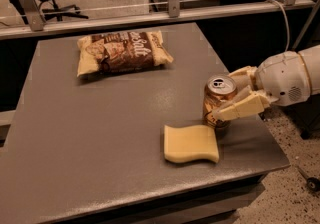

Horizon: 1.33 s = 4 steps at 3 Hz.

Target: Move orange can near sponge

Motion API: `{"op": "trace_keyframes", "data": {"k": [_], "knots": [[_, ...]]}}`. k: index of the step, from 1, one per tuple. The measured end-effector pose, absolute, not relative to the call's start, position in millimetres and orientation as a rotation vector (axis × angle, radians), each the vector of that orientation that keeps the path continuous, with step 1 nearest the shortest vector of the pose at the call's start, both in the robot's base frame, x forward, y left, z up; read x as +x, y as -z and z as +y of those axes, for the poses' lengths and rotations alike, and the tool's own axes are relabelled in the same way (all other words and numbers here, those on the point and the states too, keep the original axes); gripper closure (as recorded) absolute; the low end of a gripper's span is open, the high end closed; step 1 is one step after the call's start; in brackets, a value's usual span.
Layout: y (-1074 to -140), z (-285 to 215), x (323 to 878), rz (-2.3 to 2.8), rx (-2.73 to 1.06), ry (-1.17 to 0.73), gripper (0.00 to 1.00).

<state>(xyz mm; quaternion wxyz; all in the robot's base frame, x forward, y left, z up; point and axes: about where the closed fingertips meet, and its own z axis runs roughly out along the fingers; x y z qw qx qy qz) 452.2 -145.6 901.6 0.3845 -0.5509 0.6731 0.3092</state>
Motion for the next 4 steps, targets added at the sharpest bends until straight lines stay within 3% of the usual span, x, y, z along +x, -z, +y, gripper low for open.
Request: {"op": "trace_keyframes", "data": {"k": [2, 3, 4], "knots": [[-886, -137, 444, 1.71, -1.39, -0.848, 0.13], [-882, -140, 441, 1.717, -1.389, -0.853, 0.0], [-885, -173, 442, 1.744, -1.414, -0.787, 0.0]]}}
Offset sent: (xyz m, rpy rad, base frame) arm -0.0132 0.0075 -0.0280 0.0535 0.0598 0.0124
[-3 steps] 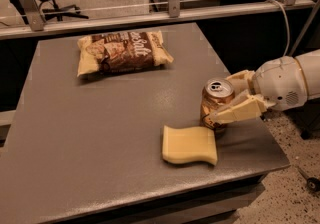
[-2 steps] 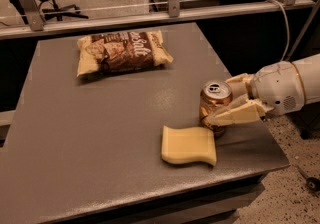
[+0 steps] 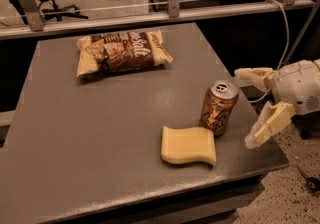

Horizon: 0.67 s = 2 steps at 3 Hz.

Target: Move orange can near sponge

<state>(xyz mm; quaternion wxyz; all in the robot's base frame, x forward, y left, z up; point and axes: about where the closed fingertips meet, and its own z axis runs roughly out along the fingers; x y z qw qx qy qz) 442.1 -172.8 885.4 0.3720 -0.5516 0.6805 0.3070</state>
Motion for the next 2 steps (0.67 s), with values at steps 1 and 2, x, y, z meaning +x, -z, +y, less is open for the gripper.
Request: {"op": "trace_keyframes", "data": {"k": [1, 2], "knots": [[-903, -248, 437, 1.807, -1.422, -0.638, 0.0], [-918, -254, 442, 1.794, -1.417, -0.601, 0.0]]}}
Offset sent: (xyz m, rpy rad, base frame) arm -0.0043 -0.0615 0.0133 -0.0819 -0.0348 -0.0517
